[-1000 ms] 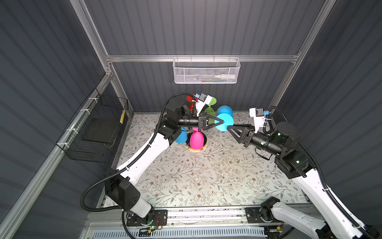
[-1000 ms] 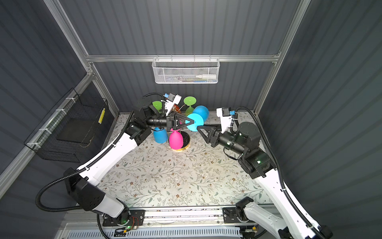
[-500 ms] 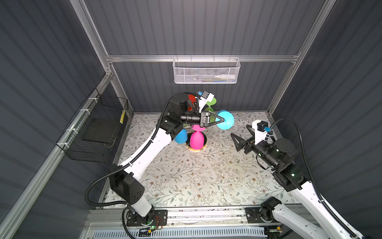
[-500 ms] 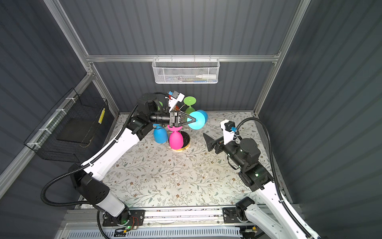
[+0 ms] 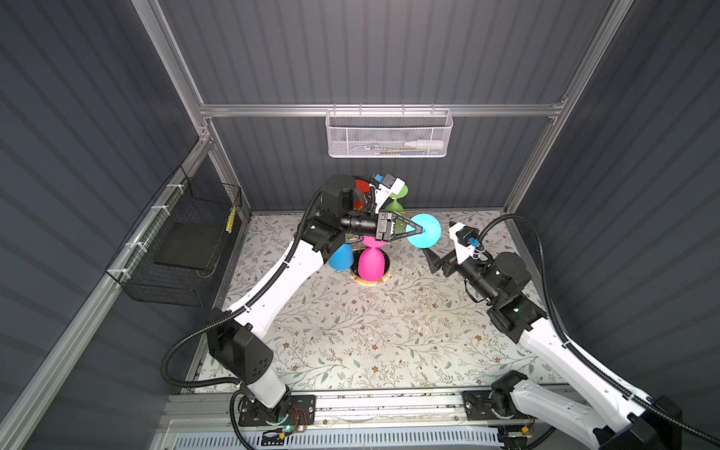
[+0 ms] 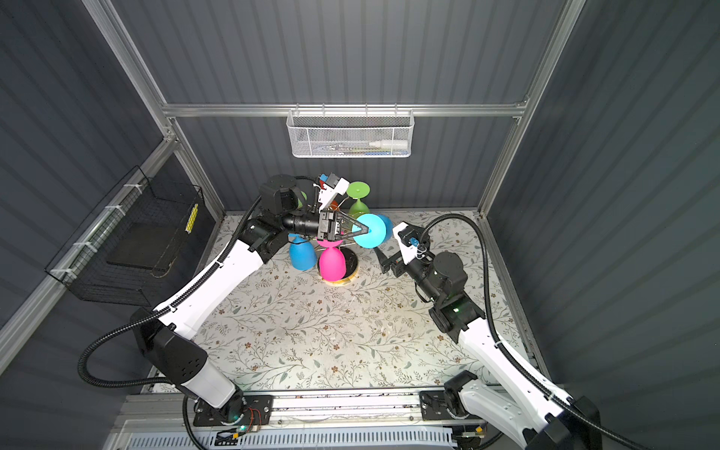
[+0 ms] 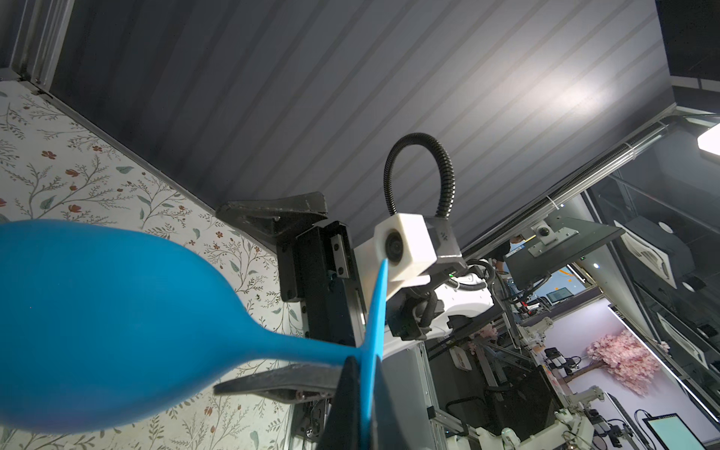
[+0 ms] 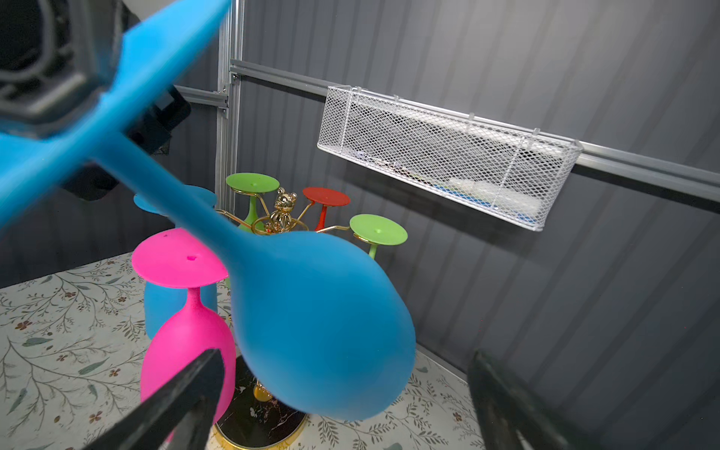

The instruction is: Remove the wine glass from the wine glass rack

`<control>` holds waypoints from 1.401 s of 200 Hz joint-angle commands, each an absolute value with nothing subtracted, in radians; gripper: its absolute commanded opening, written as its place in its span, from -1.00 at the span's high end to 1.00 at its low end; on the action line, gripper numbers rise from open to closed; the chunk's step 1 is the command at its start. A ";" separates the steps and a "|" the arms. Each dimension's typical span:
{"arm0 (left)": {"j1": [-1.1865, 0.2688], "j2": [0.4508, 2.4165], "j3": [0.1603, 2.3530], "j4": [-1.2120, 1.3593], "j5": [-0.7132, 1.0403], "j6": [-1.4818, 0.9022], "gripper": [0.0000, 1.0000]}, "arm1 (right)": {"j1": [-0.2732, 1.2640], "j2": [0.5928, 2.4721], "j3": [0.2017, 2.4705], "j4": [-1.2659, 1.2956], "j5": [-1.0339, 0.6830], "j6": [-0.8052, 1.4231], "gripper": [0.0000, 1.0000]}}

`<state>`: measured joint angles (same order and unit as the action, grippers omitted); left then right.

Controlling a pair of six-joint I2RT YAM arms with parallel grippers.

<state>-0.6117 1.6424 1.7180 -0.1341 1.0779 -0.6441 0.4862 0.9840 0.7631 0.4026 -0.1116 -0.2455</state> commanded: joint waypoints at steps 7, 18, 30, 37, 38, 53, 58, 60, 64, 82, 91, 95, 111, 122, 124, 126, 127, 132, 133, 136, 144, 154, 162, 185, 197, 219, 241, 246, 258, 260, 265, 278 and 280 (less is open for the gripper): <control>-0.604 1.657 1.756 -0.101 1.136 -0.685 1.00 | 0.489 1.024 0.798 0.511 -0.151 -0.282 -0.98; -0.604 1.658 1.757 -0.092 1.145 -0.694 1.00 | 0.488 1.049 0.815 0.513 -0.163 -0.283 -0.98; -0.604 1.658 1.754 -0.077 1.155 -0.708 1.00 | 0.489 1.071 0.828 0.522 -0.176 -0.281 -0.98; -0.604 1.658 1.751 -0.067 1.159 -0.717 1.00 | 0.489 1.083 0.835 0.528 -0.185 -0.279 -0.98; -0.604 1.658 1.750 -0.067 1.159 -0.717 1.00 | 0.489 1.085 0.835 0.530 -0.186 -0.278 -0.98; -0.604 1.655 1.746 -0.062 1.162 -0.722 1.00 | 0.489 1.106 0.850 0.539 -0.201 -0.268 -0.98; -0.604 1.655 1.744 -0.058 1.164 -0.725 1.00 | 0.489 1.113 0.856 0.540 -0.207 -0.266 -0.98; -0.604 1.654 1.743 -0.055 1.166 -0.727 1.00 | 0.488 1.113 0.858 0.540 -0.209 -0.265 -0.98; -0.604 1.654 1.742 -0.049 1.167 -0.731 1.00 | 0.489 1.114 0.861 0.540 -0.215 -0.264 -0.98; -0.604 1.648 1.734 -0.024 1.177 -0.748 1.00 | 0.489 1.154 0.872 0.538 -0.228 -0.261 -0.98; -0.604 1.648 1.734 -0.017 1.183 -0.753 1.00 | 0.489 1.160 0.877 0.533 -0.241 -0.262 -0.98; -0.604 1.647 1.735 -0.015 1.186 -0.755 1.00 | 0.488 1.162 0.879 0.529 -0.250 -0.262 -0.98; -0.604 1.649 1.735 -0.008 1.191 -0.762 1.00 | 0.490 1.167 0.891 0.510 -0.273 -0.258 -0.98; -0.604 1.649 1.735 0.001 1.198 -0.769 1.00 | 0.490 1.172 0.896 0.500 -0.272 -0.257 -0.98; -0.604 1.649 1.735 0.003 1.199 -0.771 1.00 | 0.490 1.173 0.896 0.499 -0.271 -0.258 -0.98; -0.604 1.649 1.735 0.004 1.199 -0.774 1.00 | 0.491 1.173 0.896 0.499 -0.269 -0.258 -0.98; -0.604 1.649 1.735 0.006 1.200 -0.774 1.00 | 0.491 1.173 0.896 0.499 -0.269 -0.258 -0.98; -0.604 1.648 1.733 0.011 1.202 -0.779 1.00 | 0.490 1.174 0.895 0.499 -0.266 -0.258 -0.98; -0.603 1.648 1.733 0.012 1.202 -0.780 1.00 | 0.490 1.174 0.894 0.499 -0.265 -0.258 -0.98; -0.603 1.647 1.732 0.018 1.204 -0.782 1.00 | 0.491 1.175 0.894 0.499 -0.263 -0.257 -0.98; -0.603 1.646 1.730 0.028 1.206 -0.790 1.00 | 0.490 1.174 0.891 0.499 -0.257 -0.255 -0.98; -0.601 1.646 1.728 0.029 1.208 -0.792 1.00 | 0.490 1.170 0.888 0.501 -0.255 -0.251 -0.96; -0.600 1.647 1.727 0.032 1.209 -0.794 1.00 | 0.490 1.167 0.885 0.504 -0.252 -0.244 -0.94; -0.596 1.648 1.717 0.067 1.211 -0.821 1.00 | 0.491 1.155 0.879 0.505 -0.243 -0.234 -0.82; -0.593 1.650 1.714 0.084 1.213 -0.835 1.00 | 0.491 1.150 0.879 0.502 -0.242 -0.232 -0.74; -0.589 1.653 1.717 0.089 1.210 -0.838 1.00 | 0.490 1.141 0.877 0.490 -0.249 -0.227 -0.62; -0.589 1.660 1.717 0.095 1.207 -0.845 1.00 | 0.492 1.136 0.877 0.475 -0.250 -0.222 -0.55; -0.589 1.661 1.717 0.098 1.207 -0.847 1.00 | 0.492 1.137 0.876 0.471 -0.250 -0.222 -0.54; -0.588 1.663 1.717 0.101 1.206 -0.850 1.00 | 0.493 1.132 0.874 0.468 -0.250 -0.221 -0.52; -0.588 1.663 1.718 0.101 1.206 -0.850 1.00 | 0.494 1.132 0.873 0.467 -0.250 -0.220 -0.52; -0.587 1.664 1.718 0.101 1.205 -0.850 1.00 | 0.494 1.131 0.872 0.463 -0.249 -0.219 -0.51; -0.585 1.665 1.718 0.103 1.203 -0.850 1.00 | 0.497 1.128 0.873 0.453 -0.247 -0.215 -0.47; -0.584 1.665 1.717 0.103 1.202 -0.850 0.99 | 0.497 1.127 0.873 0.451 -0.246 -0.215 -0.47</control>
